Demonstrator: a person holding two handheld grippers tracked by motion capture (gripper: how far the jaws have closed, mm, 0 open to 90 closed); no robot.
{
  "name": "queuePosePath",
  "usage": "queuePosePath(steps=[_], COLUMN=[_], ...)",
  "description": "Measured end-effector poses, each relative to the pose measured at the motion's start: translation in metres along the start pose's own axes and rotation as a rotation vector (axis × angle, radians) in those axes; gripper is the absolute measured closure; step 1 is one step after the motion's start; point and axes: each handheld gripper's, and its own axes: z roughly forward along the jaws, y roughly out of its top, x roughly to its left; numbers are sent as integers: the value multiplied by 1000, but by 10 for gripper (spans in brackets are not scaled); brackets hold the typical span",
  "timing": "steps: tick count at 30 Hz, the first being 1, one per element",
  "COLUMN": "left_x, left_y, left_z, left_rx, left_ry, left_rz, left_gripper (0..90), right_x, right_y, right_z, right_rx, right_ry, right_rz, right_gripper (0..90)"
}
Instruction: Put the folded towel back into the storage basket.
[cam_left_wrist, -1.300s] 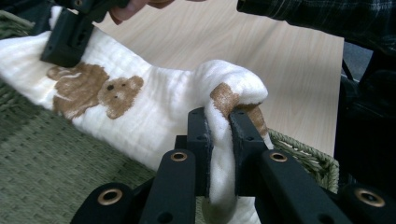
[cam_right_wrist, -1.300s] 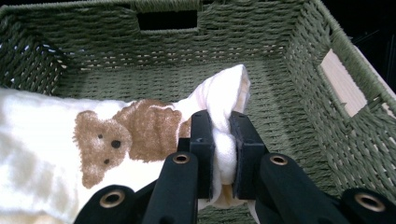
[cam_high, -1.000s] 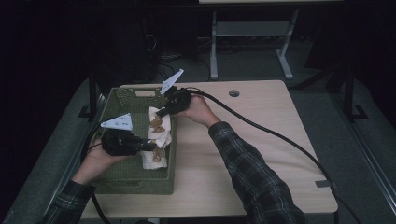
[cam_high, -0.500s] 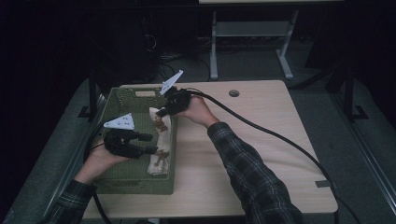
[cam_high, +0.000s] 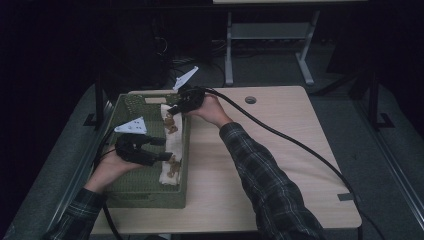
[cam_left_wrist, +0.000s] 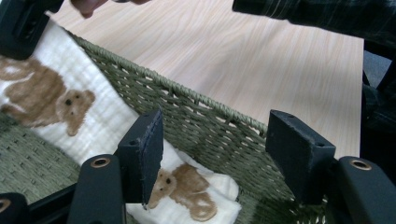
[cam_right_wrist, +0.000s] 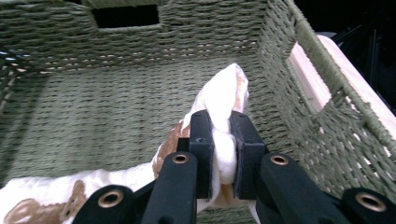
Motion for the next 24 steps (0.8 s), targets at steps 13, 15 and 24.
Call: queuePosePath(steps=[13, 15, 24], left_x=[1, 1, 0], left_y=[3, 4, 11], left_z=[2, 2, 6], left_rx=[-7, -11, -14], left_ry=[26, 31, 42], left_rz=[-10, -14, -28], left_gripper=[345, 338, 314], right_x=[-18, -18, -13], right_y=[-1, 0, -8], right_z=[-2, -8, -38], right_rx=[-18, -24, -36], right_ry=[-95, -95, -100], right_rz=[69, 73, 81], right_gripper=[511, 494, 436])
